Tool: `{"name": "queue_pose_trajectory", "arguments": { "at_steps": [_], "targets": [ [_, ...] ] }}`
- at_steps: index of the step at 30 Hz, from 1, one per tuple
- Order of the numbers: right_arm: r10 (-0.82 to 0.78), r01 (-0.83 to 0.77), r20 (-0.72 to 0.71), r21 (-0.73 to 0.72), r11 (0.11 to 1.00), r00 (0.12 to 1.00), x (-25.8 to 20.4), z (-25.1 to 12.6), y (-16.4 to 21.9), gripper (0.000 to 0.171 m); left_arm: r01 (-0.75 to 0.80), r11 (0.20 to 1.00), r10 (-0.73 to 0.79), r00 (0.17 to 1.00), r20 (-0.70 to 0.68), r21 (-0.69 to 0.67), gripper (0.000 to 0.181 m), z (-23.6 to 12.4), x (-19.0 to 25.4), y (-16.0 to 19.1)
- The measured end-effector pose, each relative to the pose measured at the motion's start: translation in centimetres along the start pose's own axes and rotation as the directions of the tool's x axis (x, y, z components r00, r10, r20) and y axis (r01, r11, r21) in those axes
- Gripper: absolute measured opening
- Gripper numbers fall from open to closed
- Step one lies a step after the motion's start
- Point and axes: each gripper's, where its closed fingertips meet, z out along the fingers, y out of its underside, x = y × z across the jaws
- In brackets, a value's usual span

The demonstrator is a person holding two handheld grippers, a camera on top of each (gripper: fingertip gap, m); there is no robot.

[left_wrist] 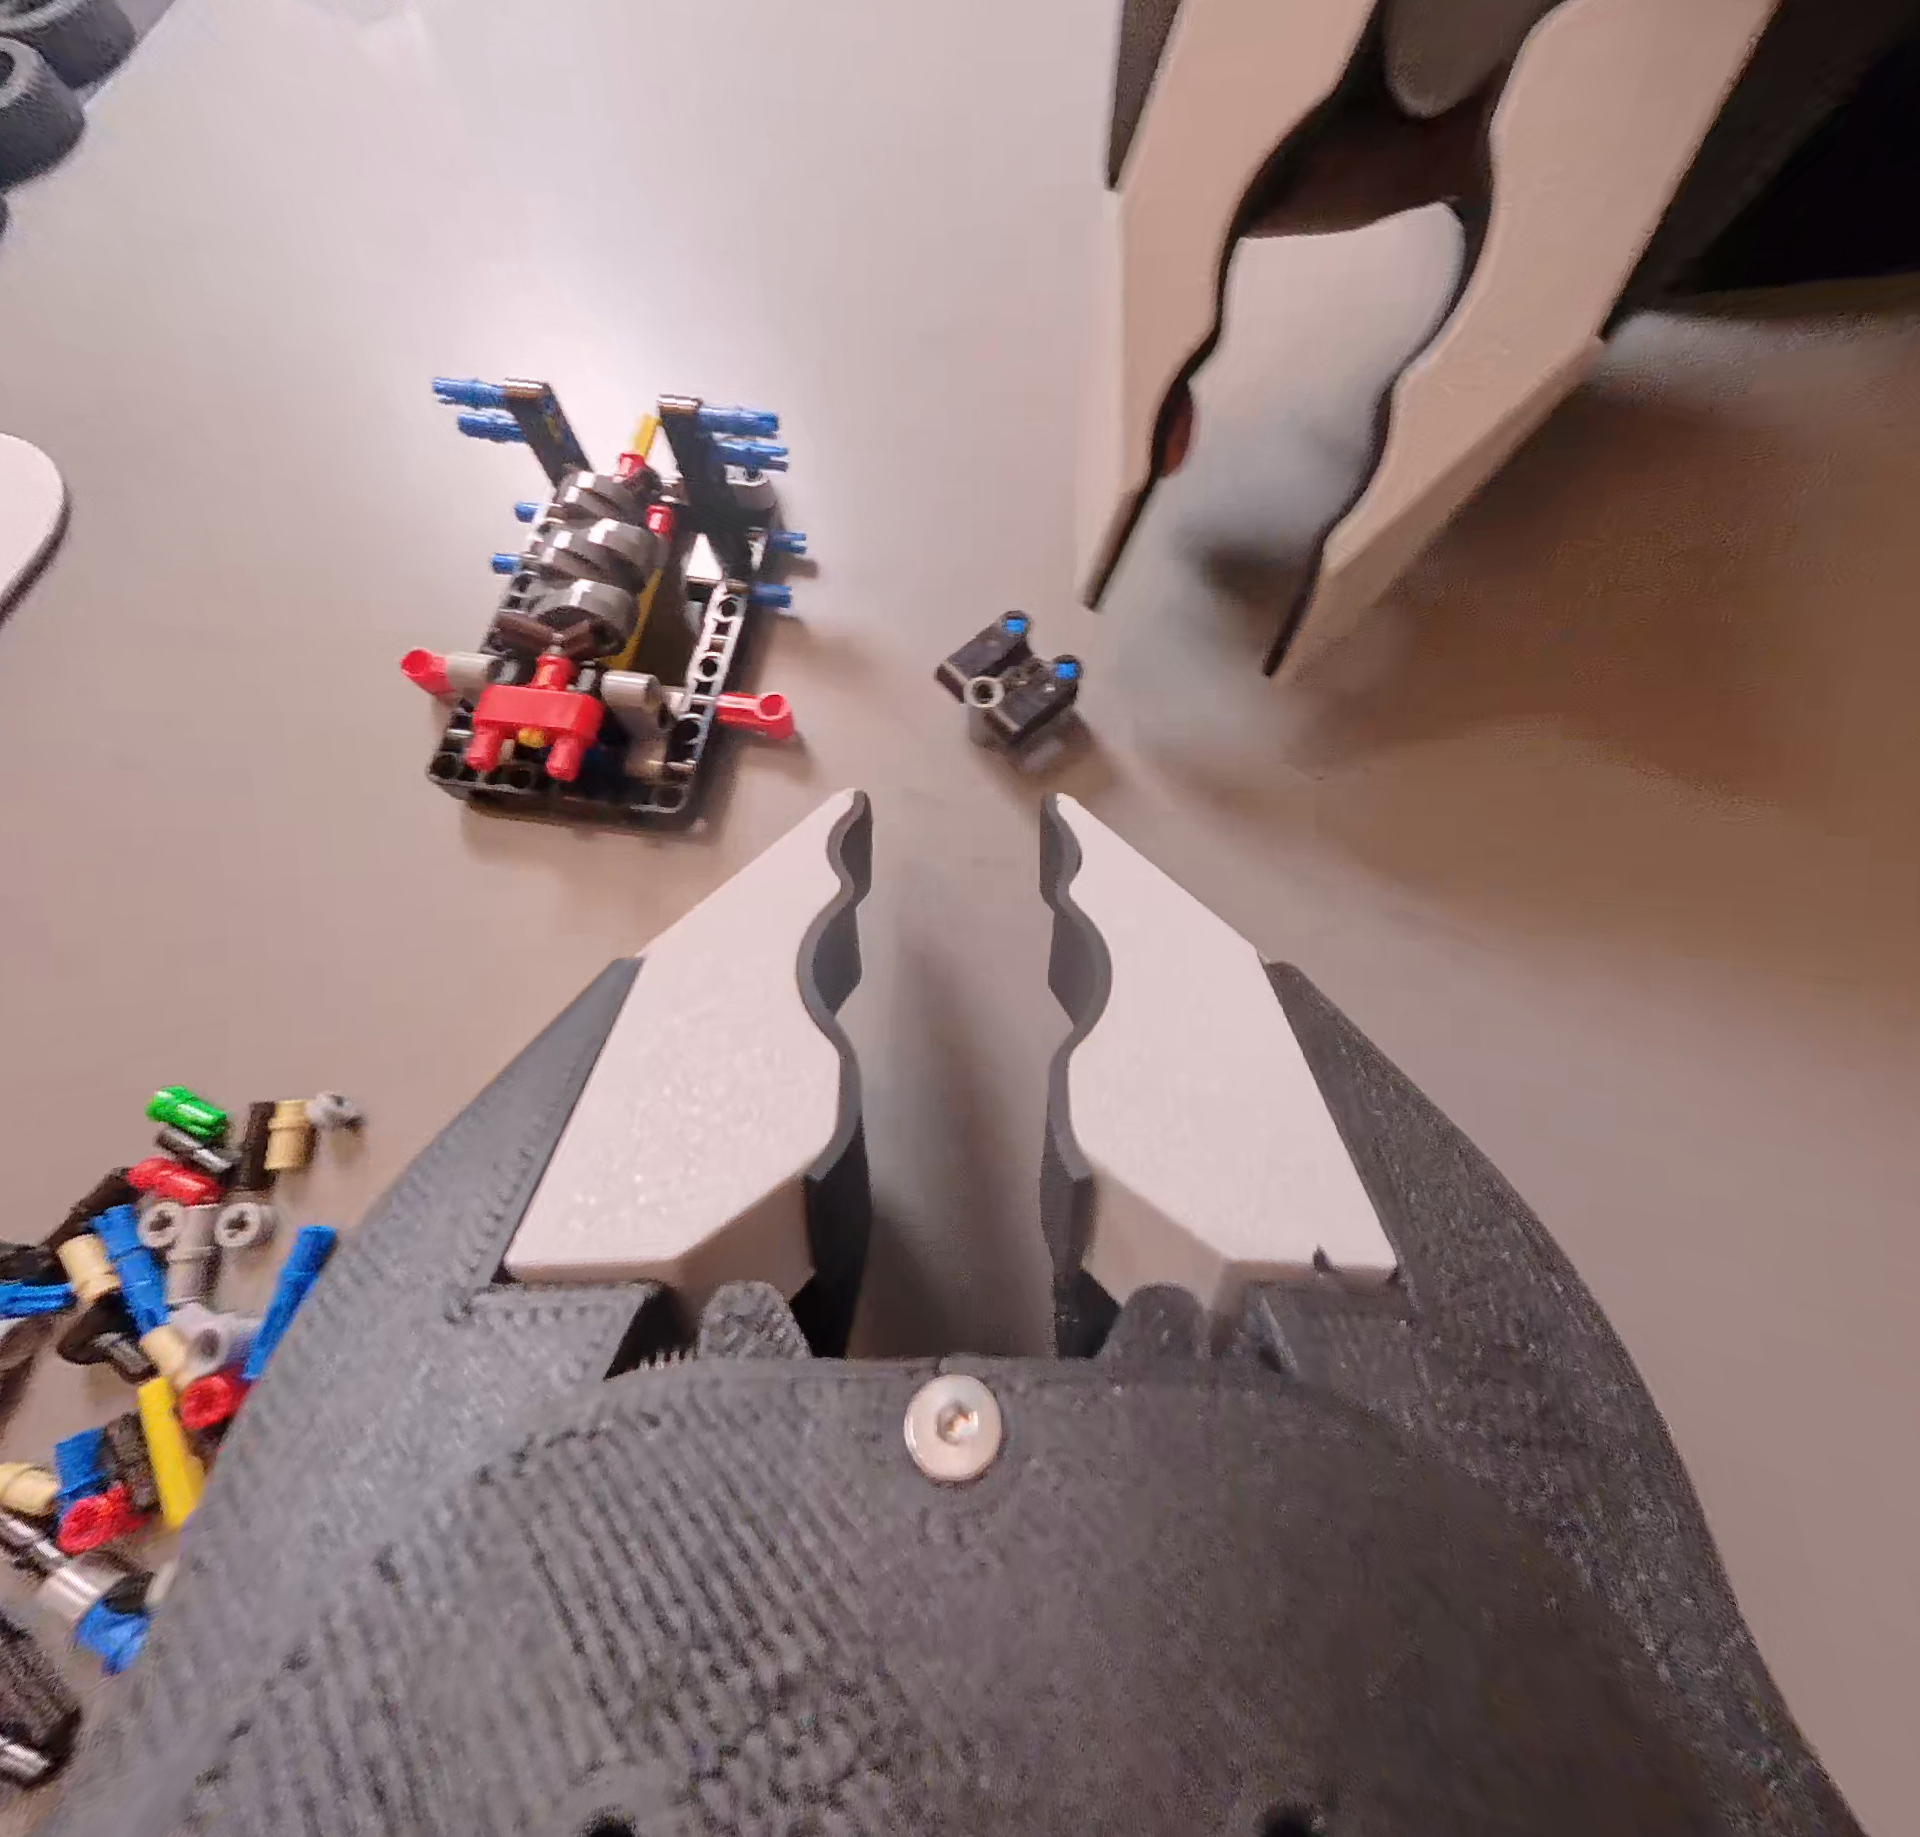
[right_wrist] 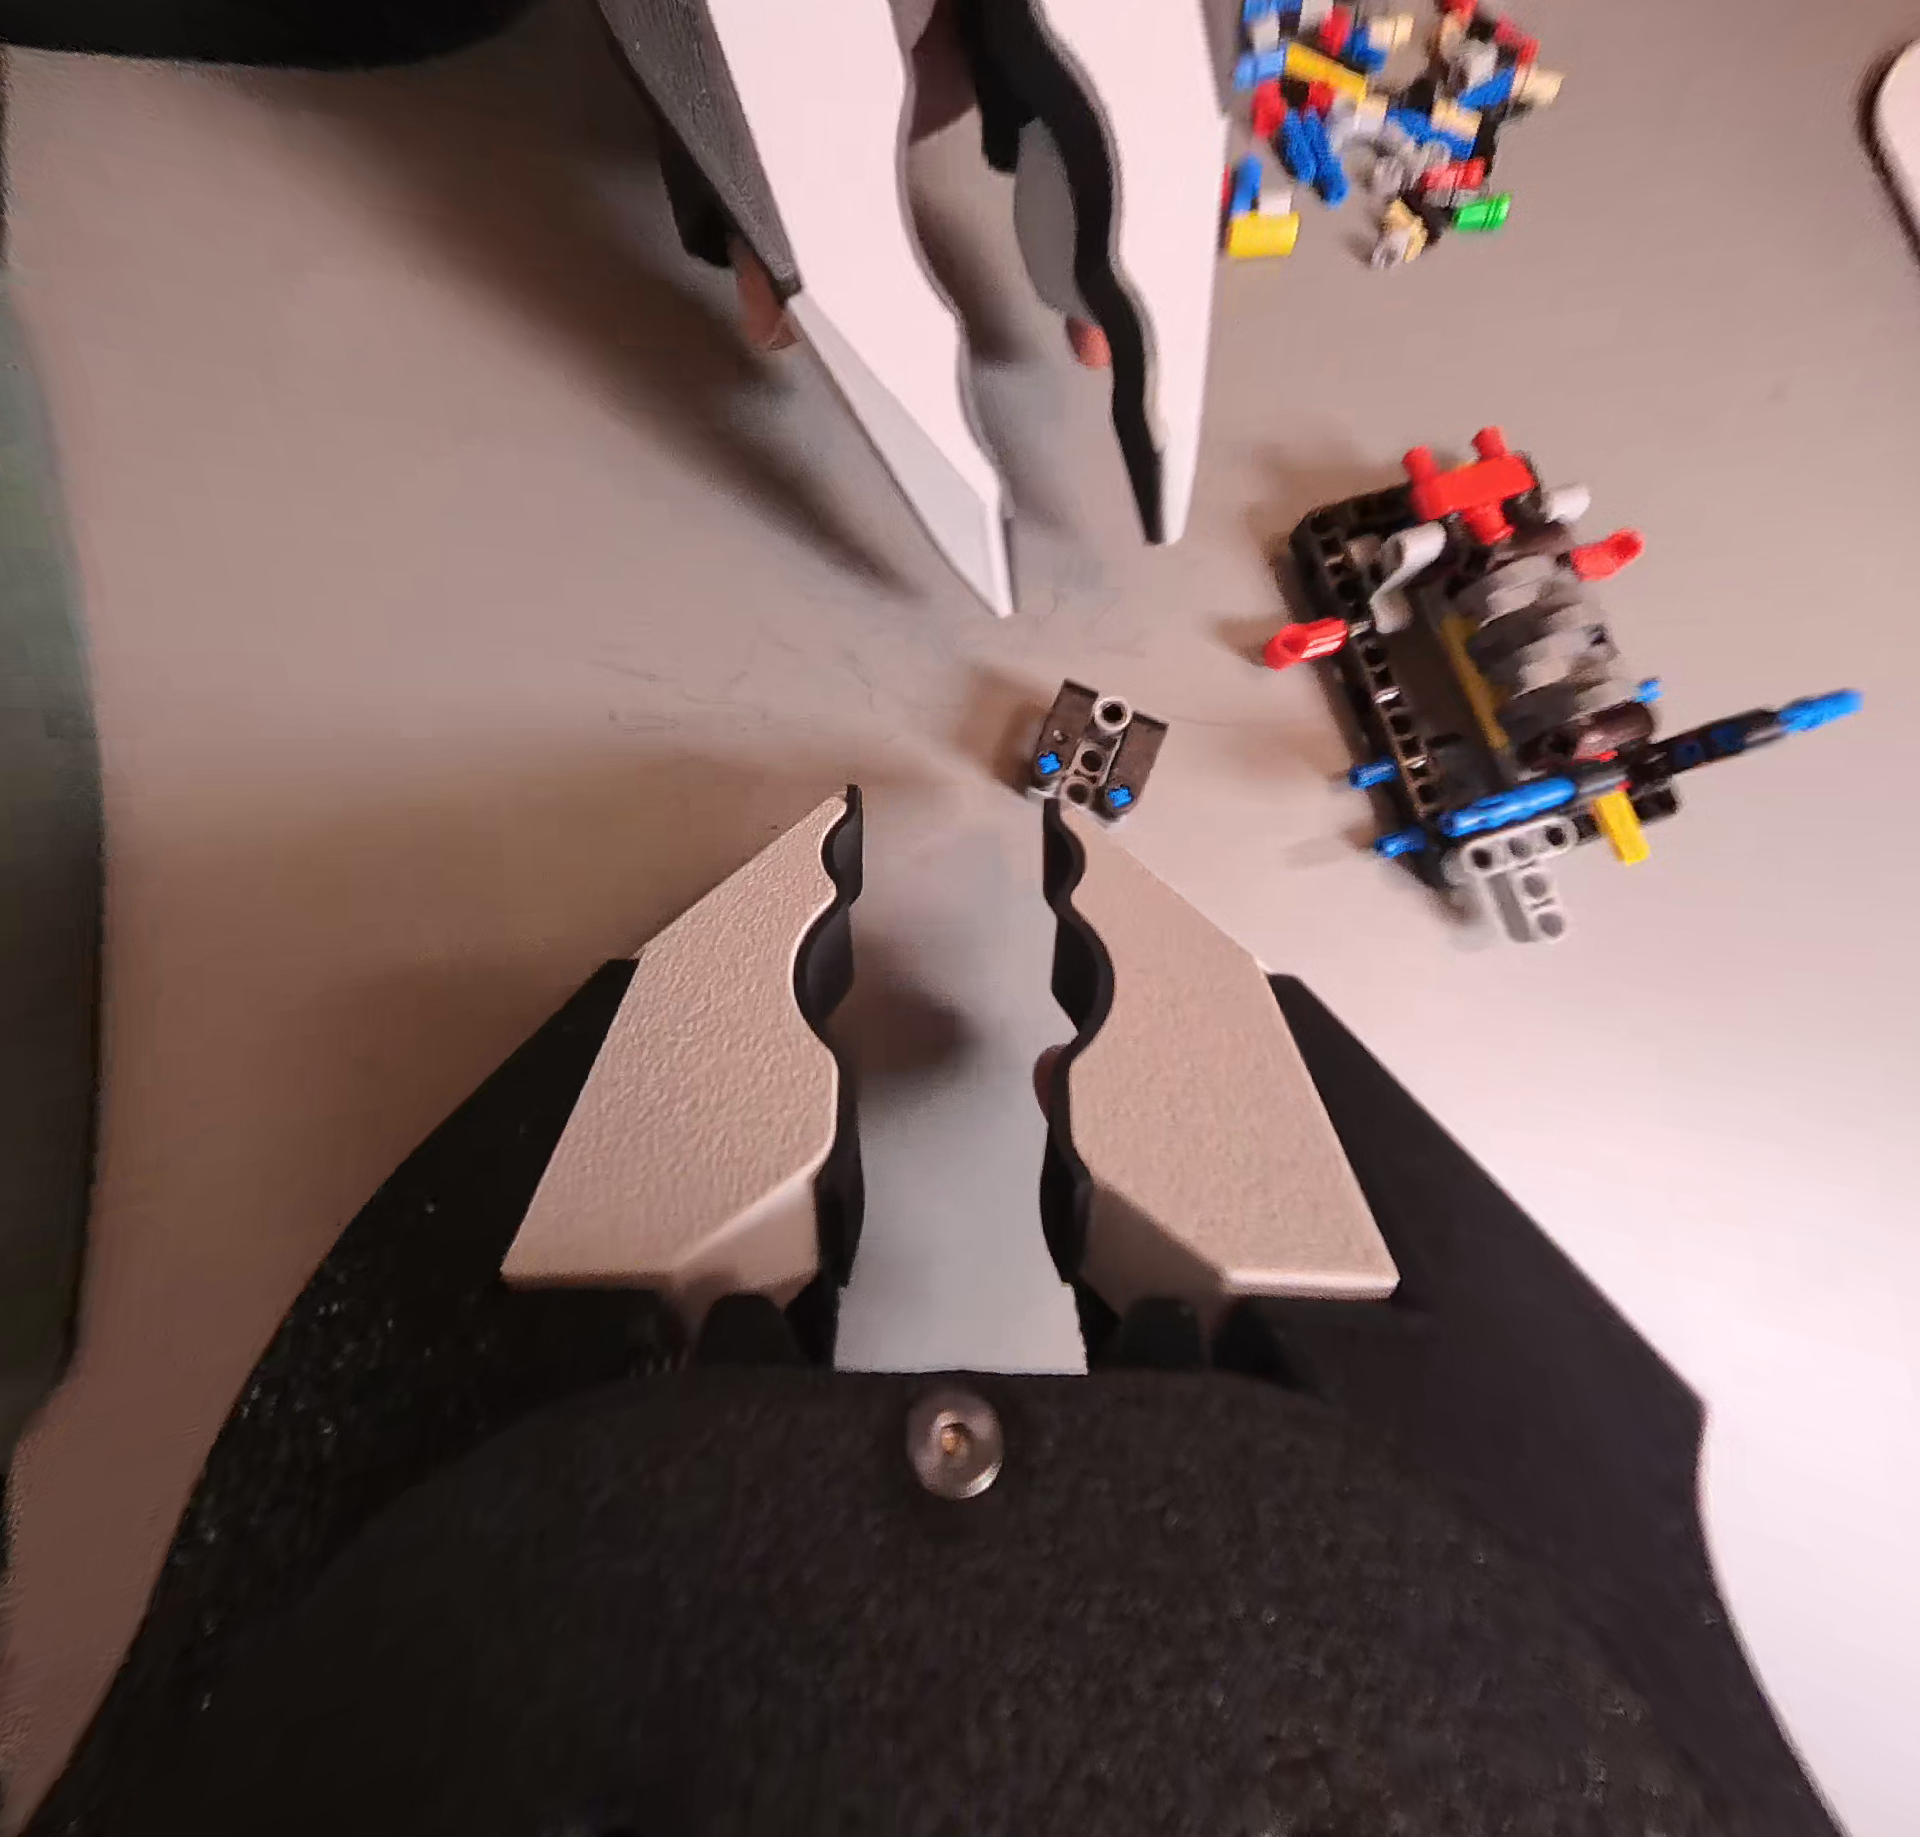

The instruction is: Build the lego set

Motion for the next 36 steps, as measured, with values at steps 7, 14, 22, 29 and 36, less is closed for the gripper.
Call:
{"name": "queue_pose_trajectory", "arguments": {
  "at_steps": [7,14,22,29,36],
  "targets": [
    [-0.097,0.097,0.031,0.001,0.995,0.995,2.0,0.9,0.3,0.044,0.056,0.998,-0.056,0.996,-0.066,-0.013,0.034,0.7,1.7,0.0],
    [-0.006,0.004,-0.024,-0.052,0.999,1.0,0.2,1.7,0.1,0.025,0.046,0.998,-0.047,0.998,-0.033,-0.034,0.03,0.6,0.9,0.7],
    [-0.065,0.071,-0.034,0.223,0.972,0.997,1.7,-1.3,-2.1,0.032,0.045,0.999,-0.047,0.996,-0.079,-0.03,0.039,1.1,2.2,0.1],
    [0.145,0.077,-0.329,0.578,0.812,0.933,9.3,-6.8,-8.6,0.03,-0.052,0.997,0.053,0.999,0.007,-0.05,0.024,2.6,1.0,-0.4],
    [0.281,0.228,-0.593,0.638,0.736,0.755,22.5,-14.5,-18.5,0.014,-0.011,0.896,-0.106,0.965,0.24,0.443,0.043,-5.1,-4.3,-6.9]
  ]
}}
